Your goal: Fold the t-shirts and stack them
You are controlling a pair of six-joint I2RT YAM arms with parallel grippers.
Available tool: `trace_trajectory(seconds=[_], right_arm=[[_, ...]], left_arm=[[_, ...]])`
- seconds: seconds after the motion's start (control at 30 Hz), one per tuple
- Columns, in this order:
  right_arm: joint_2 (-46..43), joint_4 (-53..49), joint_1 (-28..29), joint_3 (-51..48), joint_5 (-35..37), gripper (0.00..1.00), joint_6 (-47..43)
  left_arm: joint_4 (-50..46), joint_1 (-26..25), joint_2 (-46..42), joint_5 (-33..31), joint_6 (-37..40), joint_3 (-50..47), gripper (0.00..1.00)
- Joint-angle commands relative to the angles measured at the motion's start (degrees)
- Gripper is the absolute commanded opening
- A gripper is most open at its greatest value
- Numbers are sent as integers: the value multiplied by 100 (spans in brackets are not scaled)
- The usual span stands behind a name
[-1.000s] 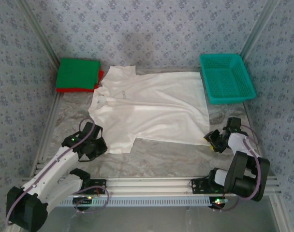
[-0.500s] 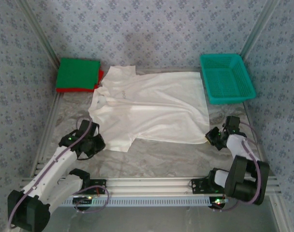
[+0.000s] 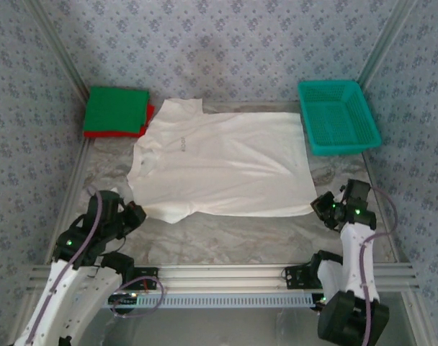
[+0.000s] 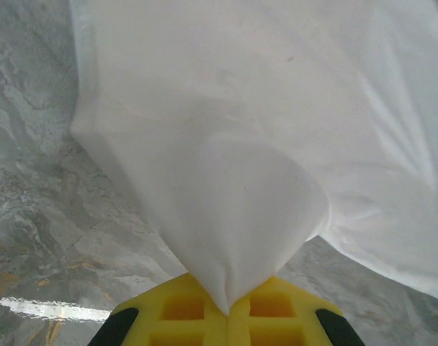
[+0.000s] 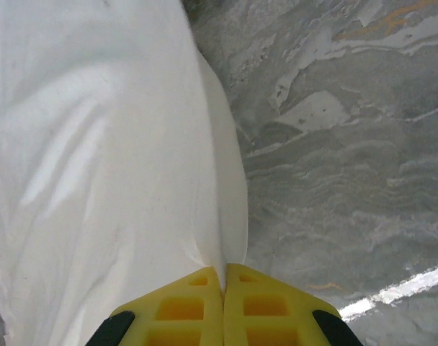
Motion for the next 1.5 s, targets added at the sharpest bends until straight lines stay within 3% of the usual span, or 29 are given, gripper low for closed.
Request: trace_trajectory(seconds=[0.0, 0.17, 0.27, 0.6, 0.9, 1.47], right_arm=[[-294, -482, 16, 171, -15, 0, 177], [-121, -239, 81, 176, -120, 0, -41], [-33, -133, 180, 406, 124, 0, -47], [1718, 464, 986, 1290, 775, 0, -448], [2940, 605, 1131, 2067, 1218, 2, -697], [3978, 1132, 1181, 2387, 1232, 4, -711]], left_arm=[[-359, 27, -60, 81, 294, 388, 0], [309, 34, 686, 401, 510, 348, 0], [639, 56, 1258, 241, 624, 522, 0], [1351, 923, 3266, 337, 1592, 1379, 0], [1367, 1263, 4878, 255, 2521, 2600, 0], [1319, 1317, 6094, 127, 3094, 3491, 0]])
